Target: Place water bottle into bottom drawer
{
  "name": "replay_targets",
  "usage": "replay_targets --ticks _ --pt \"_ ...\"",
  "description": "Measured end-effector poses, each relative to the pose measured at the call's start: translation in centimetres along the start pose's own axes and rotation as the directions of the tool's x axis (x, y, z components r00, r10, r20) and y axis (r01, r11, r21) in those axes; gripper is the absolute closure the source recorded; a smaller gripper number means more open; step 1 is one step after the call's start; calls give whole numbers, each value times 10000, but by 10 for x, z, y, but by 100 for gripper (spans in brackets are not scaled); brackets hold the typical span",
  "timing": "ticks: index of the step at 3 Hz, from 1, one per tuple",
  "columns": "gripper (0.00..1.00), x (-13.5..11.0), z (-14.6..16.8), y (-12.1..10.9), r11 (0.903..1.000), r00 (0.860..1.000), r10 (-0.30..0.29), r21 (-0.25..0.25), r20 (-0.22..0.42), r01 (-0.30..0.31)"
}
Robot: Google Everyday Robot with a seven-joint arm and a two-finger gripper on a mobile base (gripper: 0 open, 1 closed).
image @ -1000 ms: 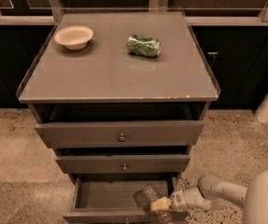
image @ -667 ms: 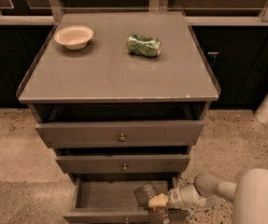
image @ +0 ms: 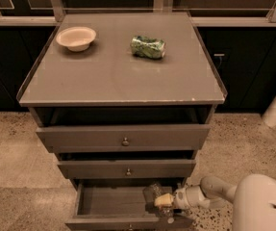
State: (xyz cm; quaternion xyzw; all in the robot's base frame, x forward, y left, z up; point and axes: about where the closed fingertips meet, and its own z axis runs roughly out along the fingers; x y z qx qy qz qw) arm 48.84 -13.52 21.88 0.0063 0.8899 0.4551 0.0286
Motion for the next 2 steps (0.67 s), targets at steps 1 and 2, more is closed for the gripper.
replay_targets --ticks 1,2 --pt "100 -15 -1 -9 9998 9994 173 124 306 -177" --pt "100 -19 2 -22 9986 9973 468 224 575 -481"
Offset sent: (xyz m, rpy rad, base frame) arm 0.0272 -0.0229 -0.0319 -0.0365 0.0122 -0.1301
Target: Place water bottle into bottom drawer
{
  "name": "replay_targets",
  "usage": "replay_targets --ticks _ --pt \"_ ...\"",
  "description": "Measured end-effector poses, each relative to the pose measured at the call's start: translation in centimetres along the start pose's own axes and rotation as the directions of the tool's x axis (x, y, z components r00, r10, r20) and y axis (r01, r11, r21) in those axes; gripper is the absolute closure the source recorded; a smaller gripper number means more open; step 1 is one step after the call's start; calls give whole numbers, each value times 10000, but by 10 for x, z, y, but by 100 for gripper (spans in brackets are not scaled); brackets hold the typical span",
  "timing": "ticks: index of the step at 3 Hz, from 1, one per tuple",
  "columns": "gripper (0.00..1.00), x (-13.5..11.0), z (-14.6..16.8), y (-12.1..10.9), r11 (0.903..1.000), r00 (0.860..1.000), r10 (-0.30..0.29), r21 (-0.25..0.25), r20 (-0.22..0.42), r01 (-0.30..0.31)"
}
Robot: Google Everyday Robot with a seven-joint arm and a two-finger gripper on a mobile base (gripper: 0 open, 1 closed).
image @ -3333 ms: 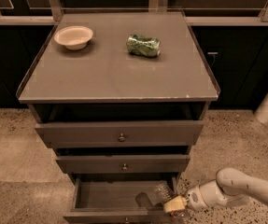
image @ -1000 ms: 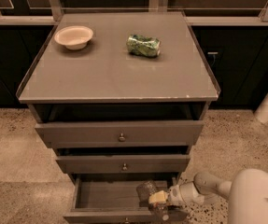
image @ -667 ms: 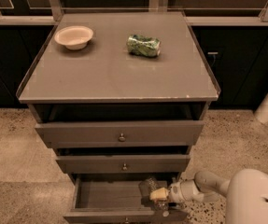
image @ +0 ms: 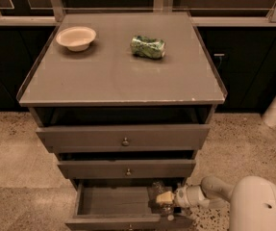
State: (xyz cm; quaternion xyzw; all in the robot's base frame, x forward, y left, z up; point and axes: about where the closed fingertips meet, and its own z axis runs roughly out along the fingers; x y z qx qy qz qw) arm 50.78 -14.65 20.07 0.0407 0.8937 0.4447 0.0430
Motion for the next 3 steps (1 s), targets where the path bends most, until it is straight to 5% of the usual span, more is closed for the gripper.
replay_targets --ticks 1,3 --pt "100 -2 6 -9 9997 9997 137 187 220 -141" --pt "57 -2 6 -10 9997 9997 137 194 225 -141"
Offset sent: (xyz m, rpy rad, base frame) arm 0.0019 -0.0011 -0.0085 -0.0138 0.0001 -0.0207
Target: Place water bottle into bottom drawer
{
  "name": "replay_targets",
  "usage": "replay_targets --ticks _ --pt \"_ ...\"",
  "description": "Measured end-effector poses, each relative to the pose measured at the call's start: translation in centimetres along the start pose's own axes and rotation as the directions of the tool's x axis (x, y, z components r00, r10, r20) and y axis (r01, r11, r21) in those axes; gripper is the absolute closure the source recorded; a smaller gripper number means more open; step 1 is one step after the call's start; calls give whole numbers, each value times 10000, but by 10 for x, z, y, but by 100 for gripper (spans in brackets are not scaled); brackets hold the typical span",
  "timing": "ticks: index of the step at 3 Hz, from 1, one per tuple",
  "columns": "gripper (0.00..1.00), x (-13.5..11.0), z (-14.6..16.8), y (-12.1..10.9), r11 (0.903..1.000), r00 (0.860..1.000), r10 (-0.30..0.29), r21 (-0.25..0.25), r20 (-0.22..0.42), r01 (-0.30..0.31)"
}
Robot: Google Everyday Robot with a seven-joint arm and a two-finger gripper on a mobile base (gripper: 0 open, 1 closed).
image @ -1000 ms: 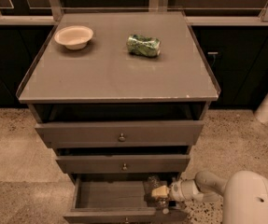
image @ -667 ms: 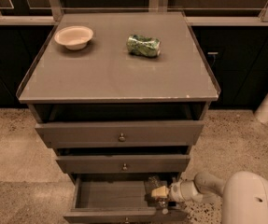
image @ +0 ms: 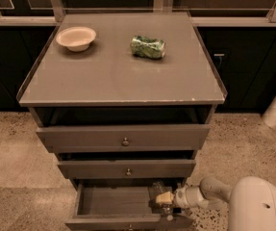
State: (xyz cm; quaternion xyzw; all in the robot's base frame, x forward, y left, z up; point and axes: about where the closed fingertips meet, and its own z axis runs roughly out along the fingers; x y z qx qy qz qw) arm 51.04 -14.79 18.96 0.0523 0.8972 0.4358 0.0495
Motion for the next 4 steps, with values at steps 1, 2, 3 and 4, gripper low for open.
replay_targets --ticks 1,2,3,4 --pt "34 0 0 0 10000 10000 0 0 -1 0" --pt "10 0 0 0 10000 10000 0 -1 -1 0" --pt "0 0 0 0 10000 10000 0 -1 -2 0" --pt "0 0 0 0 10000 10000 0 -1 -2 0"
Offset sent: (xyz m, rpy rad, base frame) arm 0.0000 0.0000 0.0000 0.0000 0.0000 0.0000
